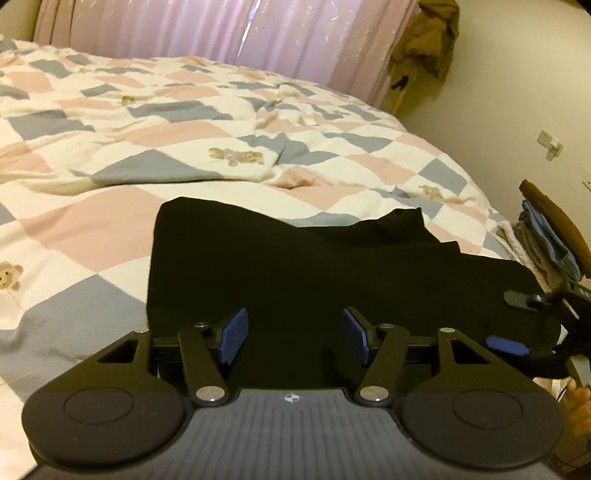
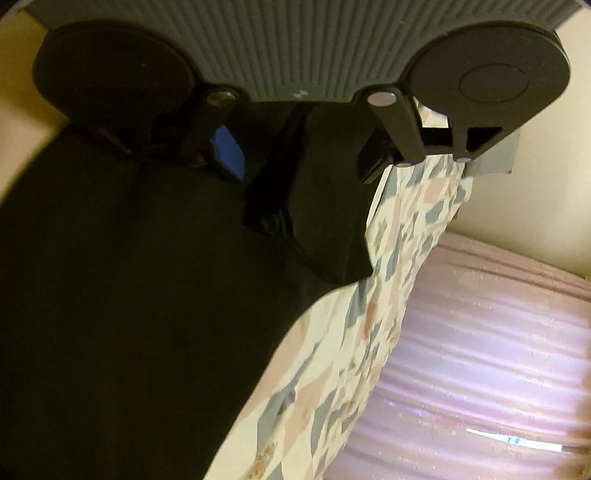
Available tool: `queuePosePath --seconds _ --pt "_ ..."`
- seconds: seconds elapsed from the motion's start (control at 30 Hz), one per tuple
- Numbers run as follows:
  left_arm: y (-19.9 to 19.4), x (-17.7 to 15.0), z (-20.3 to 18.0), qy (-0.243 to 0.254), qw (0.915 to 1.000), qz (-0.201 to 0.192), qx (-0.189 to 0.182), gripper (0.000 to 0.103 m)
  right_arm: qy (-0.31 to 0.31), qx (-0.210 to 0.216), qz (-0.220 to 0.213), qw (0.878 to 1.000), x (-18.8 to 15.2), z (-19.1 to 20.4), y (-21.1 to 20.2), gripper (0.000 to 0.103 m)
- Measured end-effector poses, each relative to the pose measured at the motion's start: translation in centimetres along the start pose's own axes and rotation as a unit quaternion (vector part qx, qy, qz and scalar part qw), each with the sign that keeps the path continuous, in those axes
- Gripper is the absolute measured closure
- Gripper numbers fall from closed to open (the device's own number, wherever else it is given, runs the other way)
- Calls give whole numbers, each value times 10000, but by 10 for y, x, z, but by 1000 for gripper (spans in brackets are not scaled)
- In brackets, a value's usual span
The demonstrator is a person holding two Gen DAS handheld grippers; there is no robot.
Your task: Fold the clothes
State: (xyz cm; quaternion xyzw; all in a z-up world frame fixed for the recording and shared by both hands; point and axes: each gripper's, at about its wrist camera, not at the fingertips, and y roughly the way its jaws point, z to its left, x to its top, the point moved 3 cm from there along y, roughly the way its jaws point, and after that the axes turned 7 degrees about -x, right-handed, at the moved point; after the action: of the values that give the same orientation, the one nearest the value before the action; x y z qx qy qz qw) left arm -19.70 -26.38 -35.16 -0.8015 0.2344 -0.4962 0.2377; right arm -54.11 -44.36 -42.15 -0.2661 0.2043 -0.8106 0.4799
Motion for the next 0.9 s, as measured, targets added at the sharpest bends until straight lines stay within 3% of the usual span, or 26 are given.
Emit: queuePosePath --seconds 0.1,0.17,0.23,0.3,0.37,0.47,0.53,0.6,0.67,0.73,0.8,0.9 --pt "2 0 0 75 10000 41 29 45 -119 -167 -104 9997 5 9 8 38" --pt "2 1 -1 146 9999 37 41 45 -437 -297 -197 9984 4 21 5 46" --pt "1 2 0 157 9999 13 38 44 -647 -442 -381 9962 5 30 -3 45" --pt "0 2 3 111 9999 -6 34 43 -695 -625 -474 9945 11 28 -3 35" --pt "2 1 7 7 10000 12 23 43 -571 -794 -447 9942 18 18 4 37" --pt "1 0 9 -43 10000 7 -8 43 -528 -636 -220 9963 23 14 15 34" --pt "1 1 9 -26 10000 -1 -18 42 -680 -503 -36 9964 20 22 17 38" --pt "0 3 10 -67 10000 -24 -37 42 -637 -230 317 9972 14 26 19 62" --pt "-1 5 11 -107 9999 -47 -55 42 -521 -201 539 9970 6 22 12 65" --pt "-3 6 14 -147 9998 -88 -62 42 -576 -450 583 9956 1 19 10 65" --pt "-4 7 18 -205 9997 -96 -73 41 -348 -202 583 9975 0 15 9 62" --pt "-2 7 21 -297 9995 -68 -103 41 -445 -175 434 9979 -2 22 14 61"
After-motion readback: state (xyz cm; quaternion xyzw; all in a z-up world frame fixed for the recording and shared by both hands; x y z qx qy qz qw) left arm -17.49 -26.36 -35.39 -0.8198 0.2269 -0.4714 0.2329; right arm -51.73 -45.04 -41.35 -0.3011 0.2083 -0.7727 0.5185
